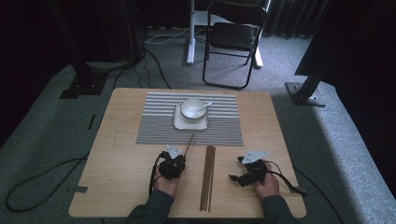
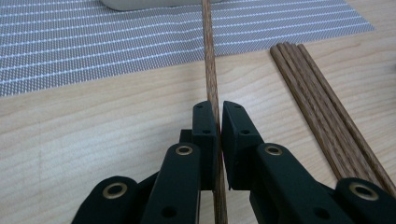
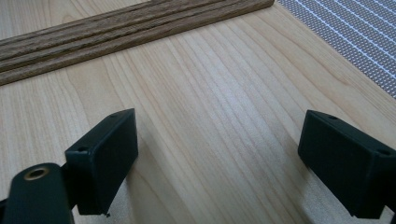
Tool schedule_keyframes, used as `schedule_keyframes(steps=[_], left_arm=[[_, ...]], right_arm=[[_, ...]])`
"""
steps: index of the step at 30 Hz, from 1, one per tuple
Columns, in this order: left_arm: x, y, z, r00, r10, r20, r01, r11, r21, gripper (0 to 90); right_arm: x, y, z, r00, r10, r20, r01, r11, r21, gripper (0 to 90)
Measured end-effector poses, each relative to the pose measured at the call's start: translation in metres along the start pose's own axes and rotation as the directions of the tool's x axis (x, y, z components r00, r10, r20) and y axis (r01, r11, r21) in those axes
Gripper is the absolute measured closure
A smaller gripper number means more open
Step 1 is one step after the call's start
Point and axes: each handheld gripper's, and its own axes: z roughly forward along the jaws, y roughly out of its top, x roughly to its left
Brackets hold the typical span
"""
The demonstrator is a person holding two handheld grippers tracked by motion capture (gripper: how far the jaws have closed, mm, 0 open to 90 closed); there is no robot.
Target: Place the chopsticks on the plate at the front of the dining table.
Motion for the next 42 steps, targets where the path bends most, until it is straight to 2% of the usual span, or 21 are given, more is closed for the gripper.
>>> schedule_keyframes(steps=[13, 20, 31, 42], left_arm=[[0.006, 0.016, 0.007, 0.9996, -0.024, -0.018, 0.024, 0.9997, -0.007, 84.2], [0.008, 0.018, 0.010, 0.9992, -0.031, -0.024, 0.031, 0.9995, -0.001, 84.2], [0.017, 0.025, 0.014, 0.9984, -0.019, -0.053, 0.020, 0.9998, 0.007, 84.2], [0.028, 0.029, 0.014, 0.9964, -0.045, -0.072, 0.045, 0.9990, 0.003, 84.2]], right_arm=[[0.000, 0.000, 0.000, 1.0000, 0.000, 0.000, 0.000, 1.000, 0.000, 11.5], [0.000, 0.000, 0.000, 1.0000, 0.000, 0.000, 0.000, 1.000, 0.000, 11.5], [0.000, 0.000, 0.000, 1.0000, 0.000, 0.000, 0.000, 1.000, 0.000, 11.5], [0.000, 0.000, 0.000, 1.0000, 0.001, 0.000, -0.001, 1.000, 0.000, 11.5]])
